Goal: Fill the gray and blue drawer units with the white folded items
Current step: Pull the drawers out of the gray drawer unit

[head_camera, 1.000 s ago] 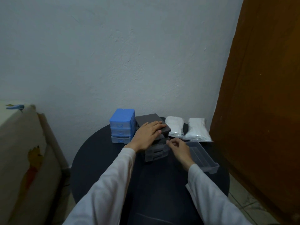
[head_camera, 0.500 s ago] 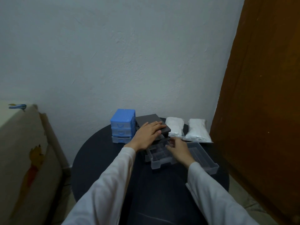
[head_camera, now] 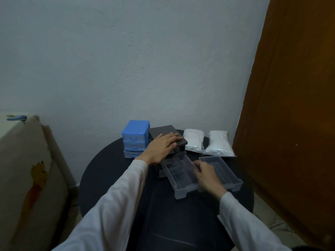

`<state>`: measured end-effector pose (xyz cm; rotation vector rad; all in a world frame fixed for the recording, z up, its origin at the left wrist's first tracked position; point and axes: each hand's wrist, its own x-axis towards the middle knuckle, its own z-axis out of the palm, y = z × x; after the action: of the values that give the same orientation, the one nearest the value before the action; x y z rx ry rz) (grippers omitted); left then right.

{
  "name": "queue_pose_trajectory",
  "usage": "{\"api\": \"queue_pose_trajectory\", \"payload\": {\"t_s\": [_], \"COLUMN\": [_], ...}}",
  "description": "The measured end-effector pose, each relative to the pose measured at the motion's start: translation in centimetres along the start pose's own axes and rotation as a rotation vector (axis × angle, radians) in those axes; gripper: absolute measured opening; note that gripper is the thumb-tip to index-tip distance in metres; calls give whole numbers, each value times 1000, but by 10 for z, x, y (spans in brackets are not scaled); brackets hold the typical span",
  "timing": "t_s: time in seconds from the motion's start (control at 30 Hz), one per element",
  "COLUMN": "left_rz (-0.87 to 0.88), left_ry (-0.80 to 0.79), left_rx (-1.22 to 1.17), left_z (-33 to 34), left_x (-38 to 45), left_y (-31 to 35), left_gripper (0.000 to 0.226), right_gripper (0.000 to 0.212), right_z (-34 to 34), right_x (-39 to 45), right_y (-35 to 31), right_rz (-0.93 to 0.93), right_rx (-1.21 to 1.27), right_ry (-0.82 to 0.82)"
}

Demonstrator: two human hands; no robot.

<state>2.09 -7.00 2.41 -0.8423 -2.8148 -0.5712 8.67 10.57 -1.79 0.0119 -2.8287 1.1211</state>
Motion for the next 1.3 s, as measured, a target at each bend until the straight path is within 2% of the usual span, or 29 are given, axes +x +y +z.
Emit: {"api": "queue_pose_trajectory", "payload": {"t_s": [0.17,0.5,0.7,0.9,1.1,1.17,1.23,1.3], "left_rz": [-11,-7,2,6,-14,-23,-87,-265], "left_ry": [-11,21,62,90,160,258,501,768], "left_rx": [21,78,89,91,19,-37,-185,-363], "left_z": [-2,-4,-4,-6,-7,-6,1,16], "left_x": [-1,-11,-18,-25,-46,-58,-73,-87], "left_y": [2,1,-4,-7,-15,-19,-20,-16], "left_gripper": [41,42,44,51,56,57,54,46], "right_gripper": [29,27,37,38,36,34,33,35], "right_z": [-5,0,2,-5,-14,-13,-10,-5], "right_x": [-8,-16,-23,-16,8,17,25,34], "right_y": [10,26,29,14,-33,-47,-60,-70], "right_rz": [28,55,25,-49,-279,-358,-434,-493], "right_rx": [-18,-99,-226,-190,-84,-69,-60,-72], "right_ry": [9,179,206,226,160,149,121,78]}}
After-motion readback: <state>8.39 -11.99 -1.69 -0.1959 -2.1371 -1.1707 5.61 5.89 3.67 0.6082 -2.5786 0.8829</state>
